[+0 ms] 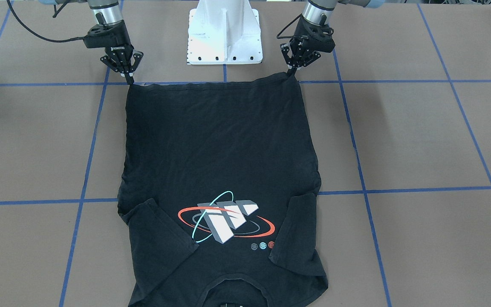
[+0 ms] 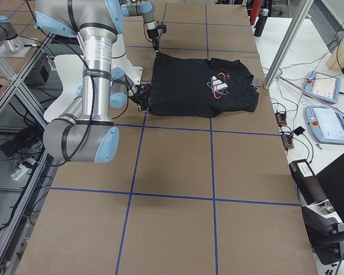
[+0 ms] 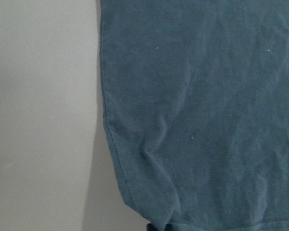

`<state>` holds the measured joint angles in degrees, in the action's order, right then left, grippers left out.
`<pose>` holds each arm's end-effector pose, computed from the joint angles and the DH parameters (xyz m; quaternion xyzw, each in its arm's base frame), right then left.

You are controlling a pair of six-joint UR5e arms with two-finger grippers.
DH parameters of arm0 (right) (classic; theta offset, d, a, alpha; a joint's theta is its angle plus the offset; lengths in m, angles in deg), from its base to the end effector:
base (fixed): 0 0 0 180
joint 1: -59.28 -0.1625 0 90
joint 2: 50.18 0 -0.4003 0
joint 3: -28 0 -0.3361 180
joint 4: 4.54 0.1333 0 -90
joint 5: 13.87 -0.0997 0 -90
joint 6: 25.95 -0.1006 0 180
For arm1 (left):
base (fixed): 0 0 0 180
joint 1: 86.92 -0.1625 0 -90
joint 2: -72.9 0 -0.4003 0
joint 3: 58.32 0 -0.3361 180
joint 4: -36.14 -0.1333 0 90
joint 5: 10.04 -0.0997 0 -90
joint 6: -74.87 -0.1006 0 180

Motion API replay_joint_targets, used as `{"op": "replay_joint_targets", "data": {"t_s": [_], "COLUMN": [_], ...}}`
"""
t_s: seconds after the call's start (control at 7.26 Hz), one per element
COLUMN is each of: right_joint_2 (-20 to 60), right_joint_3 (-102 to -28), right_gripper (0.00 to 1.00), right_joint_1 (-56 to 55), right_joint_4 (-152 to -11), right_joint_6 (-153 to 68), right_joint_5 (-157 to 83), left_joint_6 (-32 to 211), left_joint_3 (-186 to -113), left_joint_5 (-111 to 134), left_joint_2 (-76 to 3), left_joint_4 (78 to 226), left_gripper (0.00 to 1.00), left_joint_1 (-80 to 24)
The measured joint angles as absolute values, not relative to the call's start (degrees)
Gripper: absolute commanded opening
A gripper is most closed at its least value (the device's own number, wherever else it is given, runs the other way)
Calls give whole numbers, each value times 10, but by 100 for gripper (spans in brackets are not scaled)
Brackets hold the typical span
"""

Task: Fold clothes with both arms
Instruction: 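Lift the hem with both grippers and fold it toward the collar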

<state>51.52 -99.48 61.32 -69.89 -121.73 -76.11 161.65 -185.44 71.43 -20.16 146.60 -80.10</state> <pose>-0.3598 -0.1675 0.3882 0.1883 -0.4274 0.1308 0.8745 0.3932 -0.1963 0.3073 0.1080 0.4959 -0.0646 0.8592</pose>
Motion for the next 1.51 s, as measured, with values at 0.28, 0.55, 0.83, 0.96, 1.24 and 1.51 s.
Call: {"op": "replay_joint_targets", "data": {"t_s": [0.28,0.55,0.83,0.96,1.24,1.51], "right_joint_2": [541,574,587,584,564,483], "right_joint_3": [-1092,-1190,-1269,-1290,-1292,-1221], "right_gripper": [0,0,0,0,0,0], "right_joint_1": [582,575,603,613,565,470], "right_joint_4": [-760,-799,-829,-838,-850,-864], "right_joint_6": [-1214,-1213,-1212,-1212,-1212,-1200], "right_joint_5": [-832,-926,-996,-1004,-1004,-1007], "left_joint_6": [1599,1582,1530,1506,1493,1487], "left_joint_3": [-1971,-2044,-2075,-2077,-2058,-2005], "left_joint_5": [771,828,858,862,859,853], "left_joint_2": [-206,-205,-201,-198,-206,-246], "left_joint_4": [1367,1319,1284,1275,1270,1269], "left_gripper": [0,0,0,0,0,0], "left_joint_1": [-791,-773,-771,-770,-757,-707]}}
